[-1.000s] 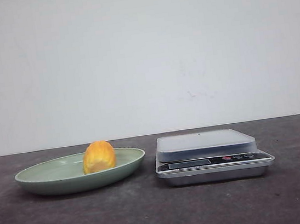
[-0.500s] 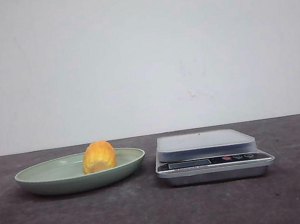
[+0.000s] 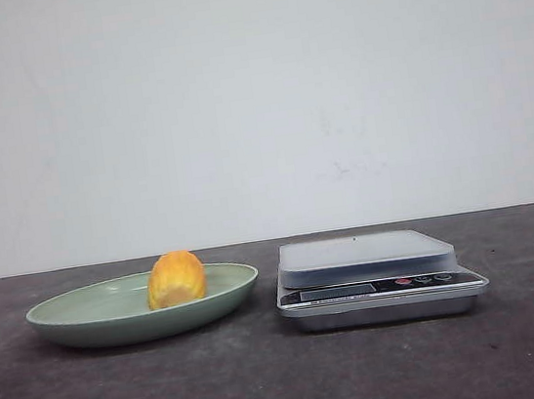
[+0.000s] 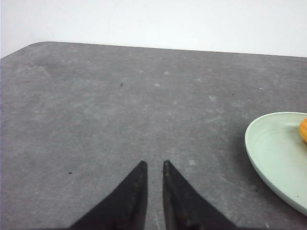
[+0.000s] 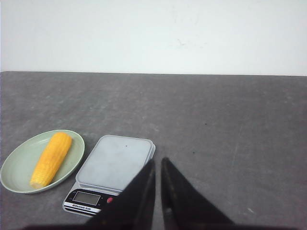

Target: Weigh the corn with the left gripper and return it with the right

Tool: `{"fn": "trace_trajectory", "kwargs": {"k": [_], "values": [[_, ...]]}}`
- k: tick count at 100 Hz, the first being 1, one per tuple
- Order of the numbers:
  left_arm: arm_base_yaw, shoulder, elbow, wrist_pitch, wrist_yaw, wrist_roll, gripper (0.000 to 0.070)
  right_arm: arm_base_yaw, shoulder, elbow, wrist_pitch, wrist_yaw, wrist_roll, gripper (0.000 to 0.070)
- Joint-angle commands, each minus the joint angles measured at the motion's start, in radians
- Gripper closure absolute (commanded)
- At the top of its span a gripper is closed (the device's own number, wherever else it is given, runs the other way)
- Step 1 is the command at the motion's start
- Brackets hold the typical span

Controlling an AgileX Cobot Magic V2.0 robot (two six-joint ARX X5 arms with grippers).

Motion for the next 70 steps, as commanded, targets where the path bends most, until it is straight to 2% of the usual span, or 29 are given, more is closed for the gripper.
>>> {"fn": "trace_trajectory", "kwargs": {"k": [1,6,10,22,39,52,64,70], "values": [[0.002,-0.002,-0.016,-0.008,0.001,0.011,0.0684,0.005,0.0,0.015,0.011,0.0,0.011,0.0687],[0.002,-0.002,-0.016,-0.008,0.001,0.011,0.0684,0.005,0.0,0.015,0.01,0.0,0.004,0.0687],[0.002,-0.002,-0.016,-0.008,0.001,0.011,0.0684,-0.01,-0.002,0.015,0.021,0.012,-0.052,0.0687],[0.002,-0.002,-0.016,-0.008,0.001,0.011,0.0684,-0.168,-0.033,0.005,0.068,0.011,-0.145,0.0687],[0.002,-0.002,-0.016,-0.009,0.001,0.011,0.0684,-0.394,-0.132,-0.15,0.299,-0.019,-0.232,0.0687],[0.002,-0.002,-0.016,-0.008,0.001,0.011,0.0684,-0.525,-0.234,-0.376,0.497,-0.148,-0.241,0.0687],[0.002,-0.002,-0.016,-0.008,0.001,0.011,0.0684,-0.614,-0.312,-0.583,0.614,-0.291,-0.213,0.0686],[0.002,-0.002,-0.016,-0.008,0.001,0.011,0.0684,-0.638,-0.318,-0.669,0.673,-0.322,-0.194,0.0687]]}}
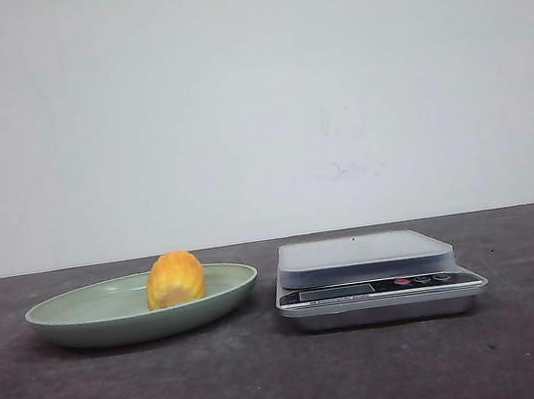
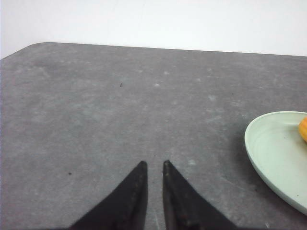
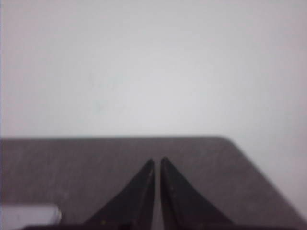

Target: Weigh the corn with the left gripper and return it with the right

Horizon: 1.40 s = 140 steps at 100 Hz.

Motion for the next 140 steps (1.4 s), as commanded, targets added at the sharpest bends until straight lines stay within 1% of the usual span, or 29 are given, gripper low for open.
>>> {"fn": "trace_trajectory", "kwargs": {"k": [1,11,17,46,62,68,78,100,140], "values": [[0.002,-0.002,-0.016,-0.008,0.001,0.005,0.0684,-0.02,-0.002,-0.091,0.071,-0.031,0.026,0.0687],[0.002,-0.002,-0.016,-0.008,0.001,0.005,0.0684,-0.029,-0.002,-0.19,0.126,-0.03,0.061,0.0687],[0.002,-0.002,-0.016,-0.009,0.001,0.005,0.0684,-0.027,-0.002,-0.23,0.141,-0.023,0.066,0.0687],[0.002,-0.002,-0.016,-0.009,0.001,0.005,0.0684,0.038,-0.002,-0.331,0.141,-0.023,0.062,0.0687],[0.002,-0.002,-0.016,-0.009,0.001,0.005,0.0684,0.048,-0.002,-0.37,0.139,-0.023,0.062,0.0687],[0.002,-0.002,-0.016,-0.009,0.001,0.005,0.0684,0.05,-0.002,-0.371,0.108,-0.022,0.047,0.0687],[0.002,-0.002,-0.016,-0.009,0.001,0.005,0.0684,0.05,-0.002,-0.371,0.109,-0.022,0.025,0.0687],[0.002,-0.002,-0.016,-0.009,0.001,0.005,0.0684,0.05,-0.002,-0.371,0.137,-0.023,0.025,0.0686],[0.002,-0.002,-0.016,-0.009,0.001,0.005,0.0684,0.05,-0.002,-0.371,0.137,-0.023,0.025,0.0687]]}}
